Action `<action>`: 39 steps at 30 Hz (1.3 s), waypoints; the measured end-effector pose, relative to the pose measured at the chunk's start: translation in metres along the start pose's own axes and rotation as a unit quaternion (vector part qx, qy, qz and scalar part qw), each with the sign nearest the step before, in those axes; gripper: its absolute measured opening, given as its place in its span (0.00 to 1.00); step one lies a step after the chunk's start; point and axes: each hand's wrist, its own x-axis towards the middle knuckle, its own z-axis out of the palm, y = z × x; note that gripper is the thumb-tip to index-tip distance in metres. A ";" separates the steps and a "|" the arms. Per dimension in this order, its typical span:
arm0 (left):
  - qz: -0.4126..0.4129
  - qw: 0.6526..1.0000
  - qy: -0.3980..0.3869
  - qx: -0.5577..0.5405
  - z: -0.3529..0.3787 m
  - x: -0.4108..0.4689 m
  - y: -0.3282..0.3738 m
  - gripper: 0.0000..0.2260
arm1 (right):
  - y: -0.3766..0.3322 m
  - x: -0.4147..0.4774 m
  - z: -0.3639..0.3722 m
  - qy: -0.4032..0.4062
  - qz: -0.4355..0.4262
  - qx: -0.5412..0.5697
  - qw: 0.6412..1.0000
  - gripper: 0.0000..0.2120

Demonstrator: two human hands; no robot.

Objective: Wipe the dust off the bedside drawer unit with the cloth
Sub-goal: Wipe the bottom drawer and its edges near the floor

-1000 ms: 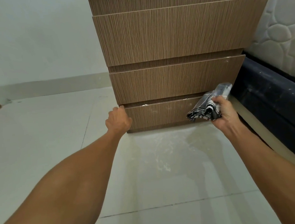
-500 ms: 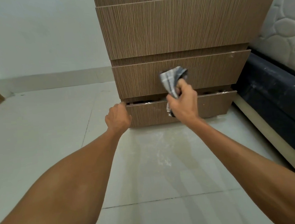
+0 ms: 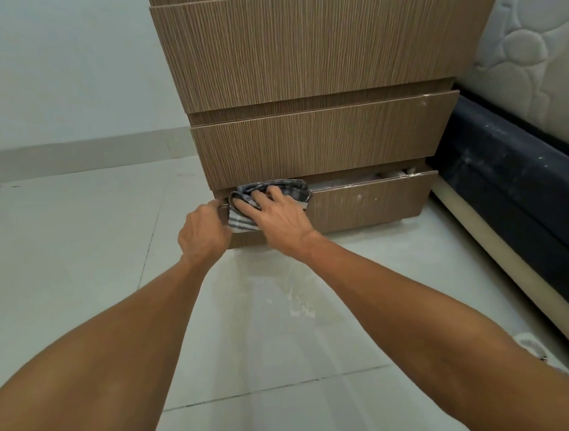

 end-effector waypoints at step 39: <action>0.174 0.977 -0.014 0.123 0.024 -0.007 0.080 0.18 | 0.204 -0.148 -0.007 0.194 0.694 0.523 0.456 0.17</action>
